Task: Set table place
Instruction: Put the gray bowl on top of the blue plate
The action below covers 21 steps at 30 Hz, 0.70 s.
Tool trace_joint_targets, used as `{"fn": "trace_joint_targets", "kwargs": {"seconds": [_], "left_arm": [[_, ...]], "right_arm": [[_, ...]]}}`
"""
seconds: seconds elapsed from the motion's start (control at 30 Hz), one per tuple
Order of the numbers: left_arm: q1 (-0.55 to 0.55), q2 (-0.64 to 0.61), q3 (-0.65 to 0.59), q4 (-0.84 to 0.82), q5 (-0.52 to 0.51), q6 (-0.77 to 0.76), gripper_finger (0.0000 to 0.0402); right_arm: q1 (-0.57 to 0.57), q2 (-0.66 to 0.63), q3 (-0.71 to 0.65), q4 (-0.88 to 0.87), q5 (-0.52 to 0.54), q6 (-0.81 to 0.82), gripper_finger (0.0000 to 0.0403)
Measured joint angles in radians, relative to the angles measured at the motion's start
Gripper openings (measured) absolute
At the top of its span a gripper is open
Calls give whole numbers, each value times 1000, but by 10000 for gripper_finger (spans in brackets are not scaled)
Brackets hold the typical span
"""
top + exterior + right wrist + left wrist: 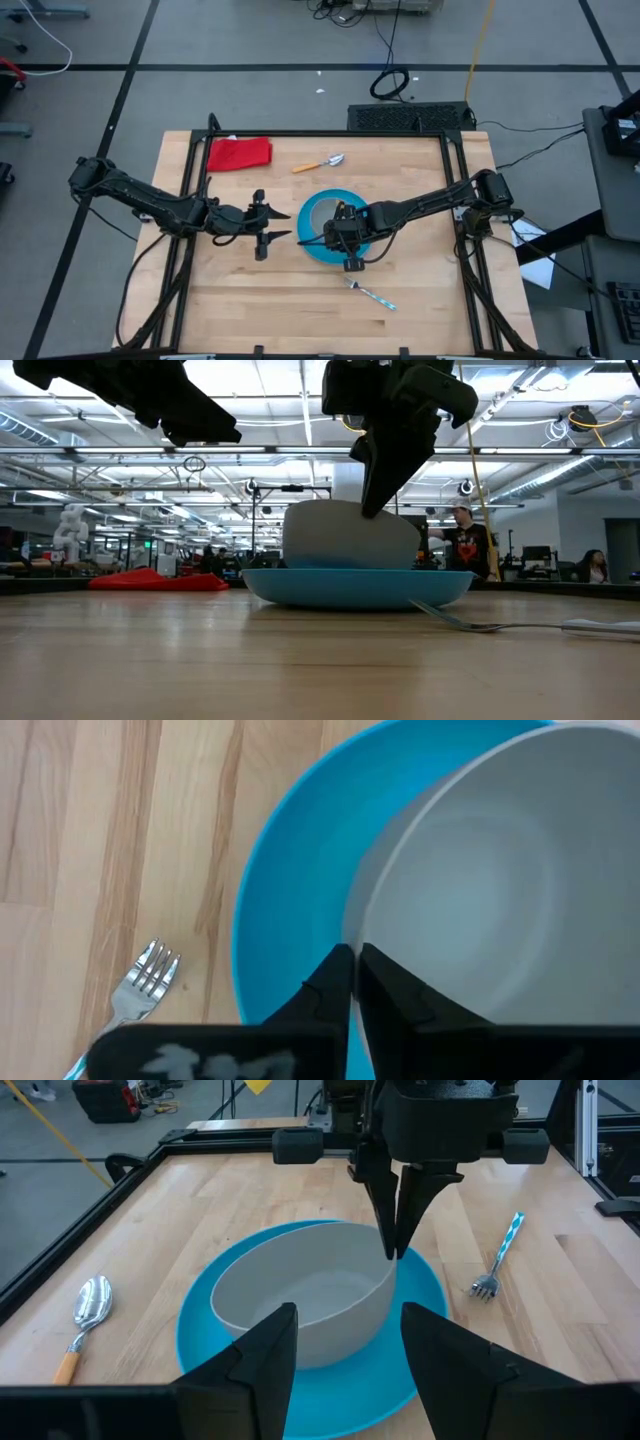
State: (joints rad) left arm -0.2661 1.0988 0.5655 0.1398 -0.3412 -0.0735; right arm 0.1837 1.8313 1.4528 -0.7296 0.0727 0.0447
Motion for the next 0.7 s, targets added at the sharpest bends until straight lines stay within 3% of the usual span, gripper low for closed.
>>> {"fn": "trace_joint_targets", "kwargs": {"seconds": [0.43, 0.7], "left_arm": [[0, 0, 0, 0, 0, 0, 186], [0, 0, 0, 0, 0, 0, 186]], "right_arm": [[0, 0, 0, -15, 3, 12, 105], [2, 0, 0, -4, 3, 14, 127]]}}
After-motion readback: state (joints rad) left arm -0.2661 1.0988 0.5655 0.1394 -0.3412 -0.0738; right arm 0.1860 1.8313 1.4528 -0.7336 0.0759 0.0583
